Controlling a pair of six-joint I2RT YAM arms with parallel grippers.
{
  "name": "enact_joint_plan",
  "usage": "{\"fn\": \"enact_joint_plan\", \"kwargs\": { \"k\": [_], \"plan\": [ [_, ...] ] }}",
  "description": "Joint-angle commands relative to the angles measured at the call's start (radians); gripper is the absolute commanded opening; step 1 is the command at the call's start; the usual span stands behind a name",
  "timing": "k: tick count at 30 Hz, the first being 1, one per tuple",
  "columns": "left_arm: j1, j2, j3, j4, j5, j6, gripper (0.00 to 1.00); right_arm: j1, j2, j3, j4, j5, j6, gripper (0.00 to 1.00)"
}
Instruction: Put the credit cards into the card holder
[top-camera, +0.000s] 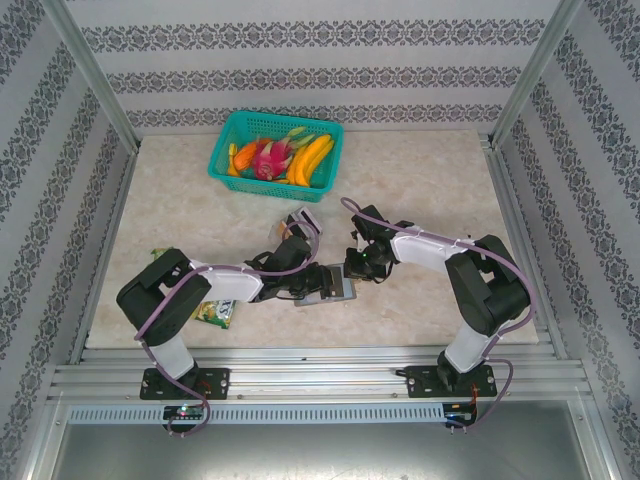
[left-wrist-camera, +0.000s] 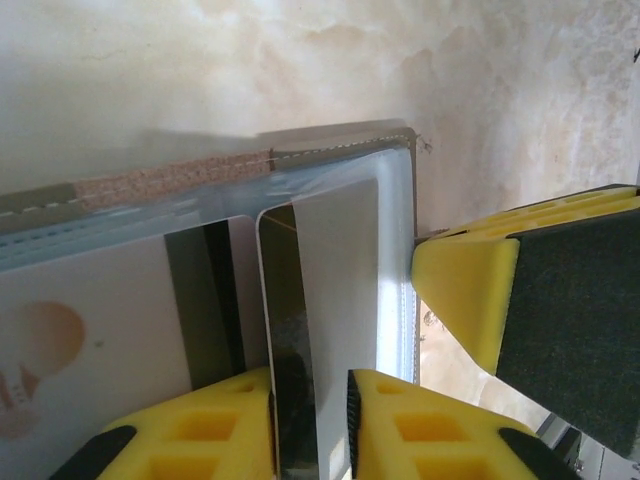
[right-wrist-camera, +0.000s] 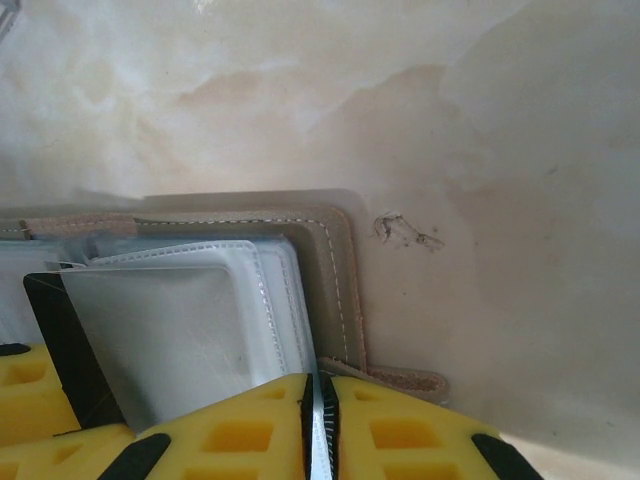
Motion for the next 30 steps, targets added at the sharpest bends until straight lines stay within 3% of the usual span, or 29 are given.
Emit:
{"fn": "enact_joint_plan", "kwargs": {
  "k": [1, 7, 14, 30],
  "plan": [
    [-0.024, -0.045, 0.019, -0.125, -0.047, 0.040, 0.29, -0.001, 0.022, -0.010, -0.030, 0.031, 0.003, 0.15],
    [-0.024, -0.133, 0.029, -0.286, -0.142, 0.071, 0.36, 0.000, 0.024, -0.016, -0.026, 0.033, 0.006, 0.15],
    [-0.027, -0.124, 0.042, -0.217, -0.086, 0.081, 0.28, 0.000, 0.029, -0.014, -0.025, 0.033, 0.007, 0.15],
    [-0.033, 0.001, 0.135, -0.305, -0.123, 0.042, 0.30, -0.001, 0.031, -0.021, -0.019, 0.033, 0.010, 0.16]
  ]
}}
